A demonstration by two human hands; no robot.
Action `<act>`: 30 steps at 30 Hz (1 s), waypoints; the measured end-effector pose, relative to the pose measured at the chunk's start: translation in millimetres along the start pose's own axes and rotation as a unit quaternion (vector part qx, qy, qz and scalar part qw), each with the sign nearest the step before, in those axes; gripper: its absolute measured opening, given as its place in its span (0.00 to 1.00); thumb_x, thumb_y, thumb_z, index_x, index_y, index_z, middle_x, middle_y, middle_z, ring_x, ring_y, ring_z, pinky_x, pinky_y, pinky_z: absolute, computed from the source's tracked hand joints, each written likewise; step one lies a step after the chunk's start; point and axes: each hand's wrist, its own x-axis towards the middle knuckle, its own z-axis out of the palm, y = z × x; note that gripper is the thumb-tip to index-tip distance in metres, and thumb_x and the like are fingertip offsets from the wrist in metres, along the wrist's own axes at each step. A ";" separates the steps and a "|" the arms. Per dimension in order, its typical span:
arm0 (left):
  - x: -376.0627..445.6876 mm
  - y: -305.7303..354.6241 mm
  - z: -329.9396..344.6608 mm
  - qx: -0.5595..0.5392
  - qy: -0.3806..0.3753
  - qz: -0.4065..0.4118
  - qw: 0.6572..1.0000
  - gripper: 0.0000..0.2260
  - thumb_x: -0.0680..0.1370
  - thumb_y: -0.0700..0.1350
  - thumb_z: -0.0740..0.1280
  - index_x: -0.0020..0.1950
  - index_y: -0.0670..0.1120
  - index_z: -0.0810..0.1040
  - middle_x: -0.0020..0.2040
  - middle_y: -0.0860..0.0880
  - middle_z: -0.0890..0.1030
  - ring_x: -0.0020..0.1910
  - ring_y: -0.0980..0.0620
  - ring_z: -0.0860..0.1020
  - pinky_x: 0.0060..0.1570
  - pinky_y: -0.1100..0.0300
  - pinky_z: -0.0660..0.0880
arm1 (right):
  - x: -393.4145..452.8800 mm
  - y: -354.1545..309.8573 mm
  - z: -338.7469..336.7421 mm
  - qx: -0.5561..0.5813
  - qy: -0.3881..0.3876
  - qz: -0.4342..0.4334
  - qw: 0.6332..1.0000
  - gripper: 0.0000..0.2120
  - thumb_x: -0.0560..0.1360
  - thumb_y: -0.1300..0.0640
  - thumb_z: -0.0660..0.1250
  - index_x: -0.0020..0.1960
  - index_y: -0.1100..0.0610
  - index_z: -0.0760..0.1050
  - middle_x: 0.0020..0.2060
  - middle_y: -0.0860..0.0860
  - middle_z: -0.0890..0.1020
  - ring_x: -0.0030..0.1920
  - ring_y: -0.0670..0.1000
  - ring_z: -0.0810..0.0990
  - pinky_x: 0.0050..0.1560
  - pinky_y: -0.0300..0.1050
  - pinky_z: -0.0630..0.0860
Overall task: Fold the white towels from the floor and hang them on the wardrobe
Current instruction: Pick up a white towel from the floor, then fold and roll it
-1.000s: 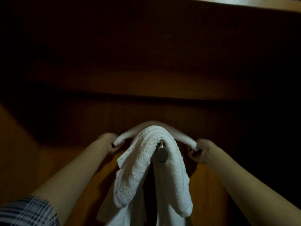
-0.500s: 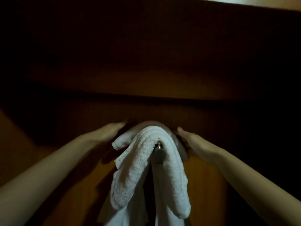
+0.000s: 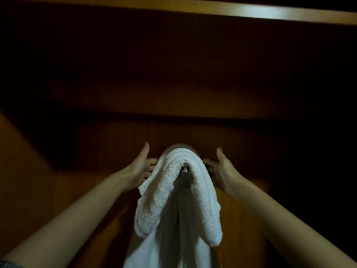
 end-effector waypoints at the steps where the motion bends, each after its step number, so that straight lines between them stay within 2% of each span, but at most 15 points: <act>1: -5.0 4.0 -0.4 0.030 0.038 0.008 0.999 0.41 0.75 0.71 0.40 0.73 0.42 0.65 0.69 0.41 0.72 0.69 0.42 0.69 0.72 0.44 0.59 | -5.2 -2.4 0.4 -0.023 0.067 -0.031 0.997 0.30 0.81 0.38 0.42 0.67 0.55 0.72 0.69 0.53 0.70 0.70 0.55 0.66 0.72 0.54 0.58; 3: -20.8 9.7 2.2 0.083 0.109 0.041 0.990 0.32 0.80 0.64 0.45 0.68 0.42 0.72 0.62 0.42 0.77 0.64 0.43 0.74 0.68 0.47 0.66 | -18.0 -8.4 3.0 -0.043 0.171 -0.109 0.978 0.17 0.83 0.52 0.52 0.53 0.55 0.78 0.58 0.51 0.78 0.61 0.52 0.74 0.63 0.48 0.68; 5: -39.8 10.0 6.0 0.110 0.149 0.089 0.979 0.21 0.83 0.55 0.53 0.63 0.42 0.75 0.51 0.44 0.81 0.54 0.45 0.79 0.56 0.53 0.73 | -33.5 -10.7 5.3 -0.092 0.232 -0.182 0.951 0.13 0.81 0.58 0.55 0.45 0.53 0.78 0.44 0.50 0.81 0.49 0.52 0.79 0.50 0.43 0.74; 7: -59.9 5.3 8.8 0.157 0.205 0.134 0.957 0.14 0.82 0.47 0.58 0.63 0.41 0.75 0.44 0.47 0.81 0.43 0.49 0.79 0.45 0.57 0.74 | -51.9 -10.5 6.9 -0.118 0.270 -0.242 0.924 0.12 0.80 0.60 0.56 0.44 0.54 0.77 0.34 0.49 0.77 0.34 0.49 0.75 0.32 0.36 0.69; 8: -72.0 1.3 10.0 0.208 0.235 0.154 0.937 0.12 0.81 0.45 0.60 0.62 0.42 0.76 0.43 0.48 0.81 0.41 0.50 0.79 0.43 0.58 0.74 | -65.2 -11.8 9.6 -0.125 0.279 -0.266 0.914 0.11 0.80 0.61 0.56 0.44 0.55 0.76 0.32 0.49 0.76 0.31 0.49 0.72 0.28 0.36 0.66; 11: -114.3 -12.9 17.0 0.333 0.272 0.187 0.883 0.10 0.79 0.43 0.63 0.60 0.48 0.77 0.43 0.50 0.83 0.41 0.54 0.81 0.43 0.59 0.75 | -98.3 -4.2 21.2 -0.145 0.251 -0.321 0.901 0.10 0.79 0.62 0.57 0.43 0.57 0.75 0.31 0.49 0.75 0.28 0.42 0.71 0.27 0.33 0.65; 13: -146.0 -24.5 23.6 0.362 0.269 0.180 0.874 0.09 0.79 0.42 0.63 0.57 0.51 0.77 0.42 0.51 0.83 0.38 0.57 0.81 0.40 0.63 0.76 | -119.9 8.5 30.6 -0.153 0.218 -0.344 0.901 0.09 0.78 0.63 0.58 0.43 0.59 0.75 0.30 0.48 0.74 0.26 0.40 0.70 0.26 0.30 0.63; 17: -216.1 -57.6 37.9 0.421 0.201 0.115 0.877 0.06 0.79 0.45 0.64 0.53 0.54 0.78 0.42 0.54 0.83 0.38 0.57 0.82 0.43 0.58 0.78 | -162.7 44.7 53.2 -0.163 0.135 -0.346 0.914 0.08 0.78 0.62 0.59 0.42 0.58 0.75 0.28 0.49 0.74 0.25 0.43 0.69 0.26 0.35 0.62; 20: -275.4 -90.7 54.2 0.454 0.097 0.031 0.885 0.08 0.80 0.47 0.63 0.57 0.52 0.78 0.46 0.54 0.83 0.39 0.60 0.81 0.37 0.72 0.73 | -197.4 80.2 73.8 -0.192 0.029 -0.318 0.928 0.08 0.78 0.60 0.60 0.42 0.58 0.75 0.29 0.51 0.75 0.29 0.47 0.72 0.31 0.42 0.67; 22: -315.5 -116.3 65.5 0.448 0.035 -0.044 0.892 0.10 0.80 0.48 0.62 0.60 0.52 0.77 0.47 0.55 0.82 0.40 0.64 0.80 0.38 0.75 0.71 | -218.6 106.8 89.6 -0.206 -0.054 -0.276 0.937 0.10 0.78 0.59 0.60 0.40 0.56 0.75 0.28 0.51 0.76 0.29 0.51 0.74 0.32 0.46 0.70; 24: -356.7 -144.9 76.0 0.424 -0.017 -0.128 0.897 0.11 0.81 0.49 0.61 0.63 0.52 0.76 0.46 0.59 0.80 0.44 0.63 0.80 0.44 0.73 0.72 | -241.2 134.0 107.0 -0.235 -0.130 -0.242 0.932 0.12 0.78 0.58 0.60 0.37 0.51 0.75 0.26 0.49 0.77 0.25 0.47 0.74 0.31 0.45 0.70; 26: -399.9 -178.6 85.4 0.377 -0.040 -0.210 0.901 0.12 0.81 0.49 0.61 0.64 0.53 0.75 0.44 0.60 0.79 0.48 0.58 0.81 0.52 0.66 0.73 | -267.4 161.9 126.3 -0.251 -0.213 -0.202 0.922 0.12 0.79 0.57 0.60 0.39 0.50 0.75 0.27 0.49 0.78 0.25 0.47 0.75 0.31 0.44 0.70; 28: -444.9 -216.5 93.7 0.340 -0.038 -0.262 0.902 0.13 0.81 0.47 0.62 0.65 0.50 0.75 0.46 0.57 0.79 0.50 0.54 0.81 0.54 0.63 0.74 | -296.8 189.1 145.7 -0.249 -0.290 -0.160 0.910 0.12 0.80 0.58 0.59 0.41 0.50 0.76 0.29 0.51 0.79 0.27 0.52 0.75 0.30 0.44 0.71; 30: -491.6 -253.0 100.8 0.315 -0.033 -0.303 0.899 0.13 0.82 0.45 0.61 0.66 0.47 0.74 0.54 0.52 0.80 0.52 0.53 0.79 0.52 0.66 0.73 | -327.6 217.5 166.7 -0.247 -0.349 -0.125 0.895 0.12 0.80 0.59 0.59 0.41 0.49 0.76 0.31 0.50 0.79 0.28 0.49 0.75 0.31 0.43 0.72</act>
